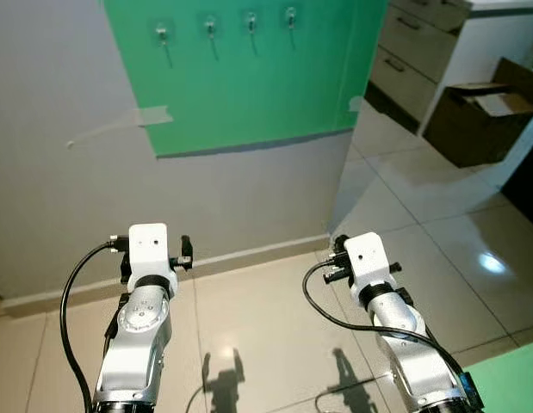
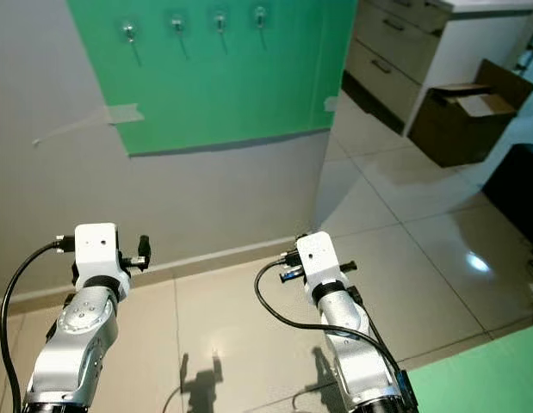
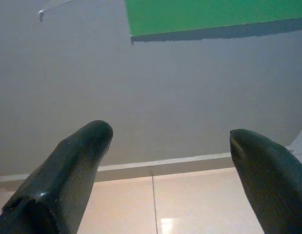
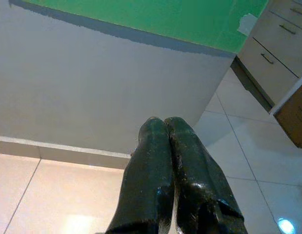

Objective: Hang keys on a hook

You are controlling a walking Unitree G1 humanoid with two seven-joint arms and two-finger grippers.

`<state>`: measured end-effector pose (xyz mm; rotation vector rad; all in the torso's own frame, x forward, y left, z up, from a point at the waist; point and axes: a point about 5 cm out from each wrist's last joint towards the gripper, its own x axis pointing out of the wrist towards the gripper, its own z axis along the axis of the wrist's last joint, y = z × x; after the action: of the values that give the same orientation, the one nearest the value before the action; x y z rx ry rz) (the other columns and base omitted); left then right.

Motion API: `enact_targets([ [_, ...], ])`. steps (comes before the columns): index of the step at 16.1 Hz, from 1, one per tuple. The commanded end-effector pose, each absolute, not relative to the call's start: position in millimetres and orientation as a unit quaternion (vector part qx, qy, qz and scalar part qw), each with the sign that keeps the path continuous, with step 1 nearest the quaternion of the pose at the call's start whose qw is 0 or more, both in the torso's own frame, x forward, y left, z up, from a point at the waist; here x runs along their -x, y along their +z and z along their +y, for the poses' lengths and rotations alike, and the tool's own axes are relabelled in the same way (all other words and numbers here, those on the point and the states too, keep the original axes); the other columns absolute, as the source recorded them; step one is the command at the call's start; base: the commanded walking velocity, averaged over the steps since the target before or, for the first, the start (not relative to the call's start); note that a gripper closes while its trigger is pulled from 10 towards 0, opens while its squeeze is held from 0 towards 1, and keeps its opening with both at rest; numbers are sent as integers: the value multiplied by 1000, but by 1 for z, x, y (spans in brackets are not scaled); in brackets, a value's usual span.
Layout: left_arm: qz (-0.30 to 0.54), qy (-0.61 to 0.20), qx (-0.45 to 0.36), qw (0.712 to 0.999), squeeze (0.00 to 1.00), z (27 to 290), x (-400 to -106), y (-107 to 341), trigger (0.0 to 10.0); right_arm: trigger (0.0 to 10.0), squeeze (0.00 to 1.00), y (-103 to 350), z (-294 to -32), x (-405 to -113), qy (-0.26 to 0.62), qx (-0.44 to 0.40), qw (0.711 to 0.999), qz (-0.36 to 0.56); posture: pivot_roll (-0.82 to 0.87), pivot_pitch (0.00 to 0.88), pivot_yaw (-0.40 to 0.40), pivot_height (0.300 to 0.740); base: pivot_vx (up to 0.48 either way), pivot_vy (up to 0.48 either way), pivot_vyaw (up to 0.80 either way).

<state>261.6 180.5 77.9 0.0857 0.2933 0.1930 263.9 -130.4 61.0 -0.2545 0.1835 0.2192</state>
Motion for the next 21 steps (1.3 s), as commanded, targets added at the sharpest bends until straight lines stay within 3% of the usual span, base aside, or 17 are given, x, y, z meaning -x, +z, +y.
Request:
enact_targets([
  [1, 141, 98, -52, 984, 0, 181, -263, 82, 10000, 0, 0, 63, -131, -263, 108, 127, 982, 86, -91, 0, 31, 740, 450, 0, 0],
  [21, 147, 100, -61, 982, 0, 179, -261, 80, 10000, 0, 0, 57, -133, -258, 117, 131, 979, 99, -102, 0, 28, 740, 449, 0, 0],
])
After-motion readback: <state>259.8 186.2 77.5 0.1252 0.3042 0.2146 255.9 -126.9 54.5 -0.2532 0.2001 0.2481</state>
